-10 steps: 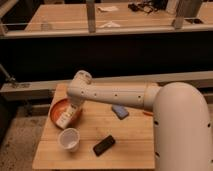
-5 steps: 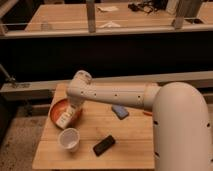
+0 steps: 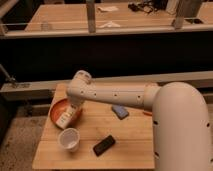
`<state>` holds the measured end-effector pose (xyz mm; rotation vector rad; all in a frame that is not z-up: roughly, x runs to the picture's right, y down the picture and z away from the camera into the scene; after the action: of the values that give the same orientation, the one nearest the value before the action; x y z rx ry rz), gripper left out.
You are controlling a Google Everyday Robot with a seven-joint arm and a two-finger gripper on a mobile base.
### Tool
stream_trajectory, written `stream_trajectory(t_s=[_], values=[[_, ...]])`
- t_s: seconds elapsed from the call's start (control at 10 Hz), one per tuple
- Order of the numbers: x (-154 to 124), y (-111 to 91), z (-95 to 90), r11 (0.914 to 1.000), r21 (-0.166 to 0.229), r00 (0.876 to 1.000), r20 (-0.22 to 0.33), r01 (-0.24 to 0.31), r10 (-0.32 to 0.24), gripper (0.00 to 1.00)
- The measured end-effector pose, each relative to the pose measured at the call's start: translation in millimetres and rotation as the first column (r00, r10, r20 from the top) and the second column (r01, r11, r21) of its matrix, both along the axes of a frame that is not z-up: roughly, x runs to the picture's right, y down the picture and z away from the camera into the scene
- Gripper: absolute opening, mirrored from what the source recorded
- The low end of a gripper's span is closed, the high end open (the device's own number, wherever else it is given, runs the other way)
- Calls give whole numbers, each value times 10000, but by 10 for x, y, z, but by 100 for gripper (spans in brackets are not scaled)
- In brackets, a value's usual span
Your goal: Place the bottle in the ceramic bowl
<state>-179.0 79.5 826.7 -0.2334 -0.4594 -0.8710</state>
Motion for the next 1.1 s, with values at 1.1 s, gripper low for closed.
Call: stream_trajectory(t_s=[1.1], values=[[6,2,1,10000,-38,10000,14,92,-92,31]])
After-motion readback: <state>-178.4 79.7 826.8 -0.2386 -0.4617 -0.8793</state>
